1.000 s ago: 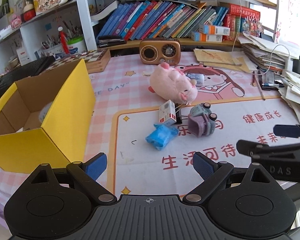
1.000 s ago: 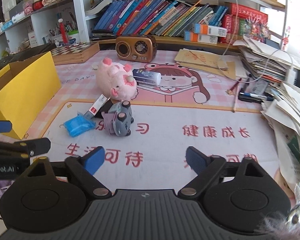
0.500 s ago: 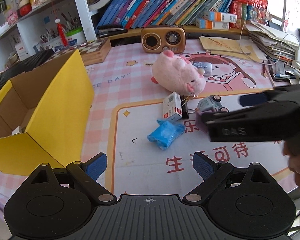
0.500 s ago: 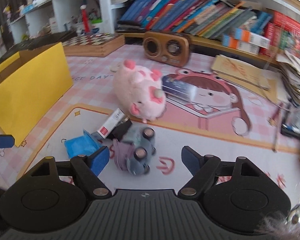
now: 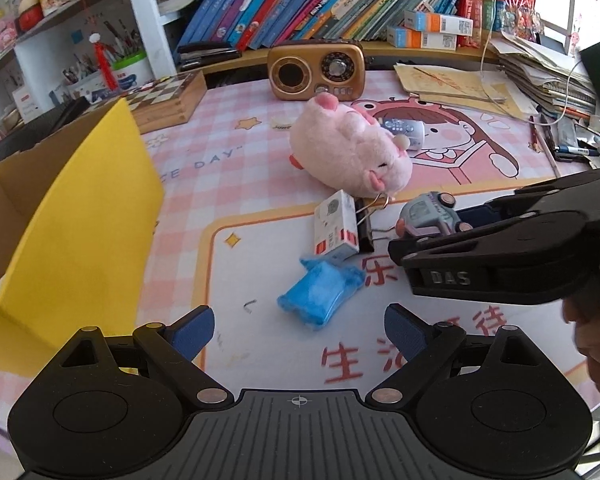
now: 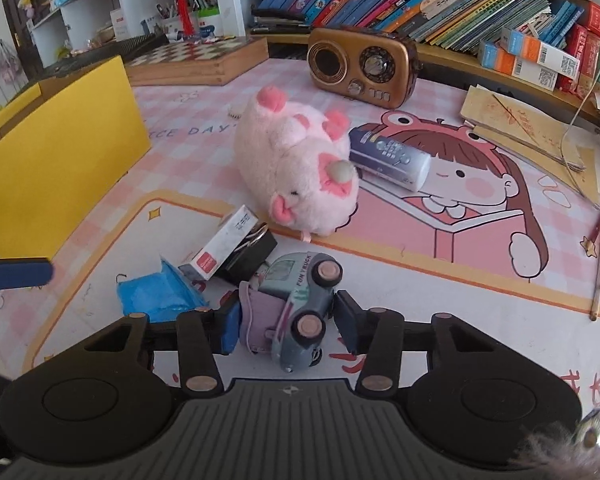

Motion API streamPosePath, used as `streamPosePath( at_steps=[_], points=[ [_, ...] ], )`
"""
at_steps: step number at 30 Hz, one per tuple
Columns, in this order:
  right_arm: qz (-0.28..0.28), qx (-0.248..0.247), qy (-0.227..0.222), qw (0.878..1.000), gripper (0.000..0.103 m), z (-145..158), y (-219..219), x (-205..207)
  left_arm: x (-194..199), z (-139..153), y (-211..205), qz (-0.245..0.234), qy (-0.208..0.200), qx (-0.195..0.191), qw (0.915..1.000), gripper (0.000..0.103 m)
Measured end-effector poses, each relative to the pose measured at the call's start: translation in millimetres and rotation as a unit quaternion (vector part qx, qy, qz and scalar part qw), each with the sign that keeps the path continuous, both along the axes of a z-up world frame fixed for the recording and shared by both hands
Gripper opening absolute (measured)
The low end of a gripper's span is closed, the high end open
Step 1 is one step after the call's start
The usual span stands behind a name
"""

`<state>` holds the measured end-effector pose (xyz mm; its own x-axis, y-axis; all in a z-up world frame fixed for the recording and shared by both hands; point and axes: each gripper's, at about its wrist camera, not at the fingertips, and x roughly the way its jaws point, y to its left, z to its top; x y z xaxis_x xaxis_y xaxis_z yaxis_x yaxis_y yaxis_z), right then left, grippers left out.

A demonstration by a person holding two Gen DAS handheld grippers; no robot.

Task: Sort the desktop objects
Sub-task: 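Close the right gripper on the toy car while the left gripper grasps the blue packet, then lift the car and packet and carry both toward the yellow box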

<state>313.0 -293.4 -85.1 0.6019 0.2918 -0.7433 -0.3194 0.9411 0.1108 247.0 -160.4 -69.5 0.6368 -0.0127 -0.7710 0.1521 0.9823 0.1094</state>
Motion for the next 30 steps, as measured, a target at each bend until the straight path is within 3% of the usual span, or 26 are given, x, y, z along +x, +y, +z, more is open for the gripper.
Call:
streamPosePath(
  at_steps=[7,11,16,17,23,30],
  points=[
    [-0.035,0.013,-0.021,0.999,0.044,16.0,-25.5,-6.6,24.7,-10.6,-5.6,-0.01,0.006,-0.012,0.9999,0.084],
    [-0.048,0.017,-0.018,0.999,0.044,19.3,-35.3,-13.6,33.6,-21.7,-6.2,-0.012,0.025,-0.019,0.9994,0.06],
    [-0.054,0.019,-0.012,0.998,0.045,19.4,-40.2,-21.8,33.7,-22.3,-5.0,-0.017,0.024,-0.038,0.9989,0.04],
    [-0.055,0.02,-0.011,0.998,0.044,19.2,-40.6,-23.0,33.0,-22.3,-5.1,-0.018,0.023,-0.039,0.9988,0.031],
    [-0.056,0.02,-0.012,0.998,0.045,20.1,-41.6,-27.9,30.3,-18.7,-2.6,-0.022,0.022,-0.055,0.998,0.027],
    [-0.062,0.025,-0.023,0.997,0.045,26.6,-43.1,-37.0,17.4,8.9,2.6,-0.017,-0.01,-0.075,0.997,0.027]
  ],
)
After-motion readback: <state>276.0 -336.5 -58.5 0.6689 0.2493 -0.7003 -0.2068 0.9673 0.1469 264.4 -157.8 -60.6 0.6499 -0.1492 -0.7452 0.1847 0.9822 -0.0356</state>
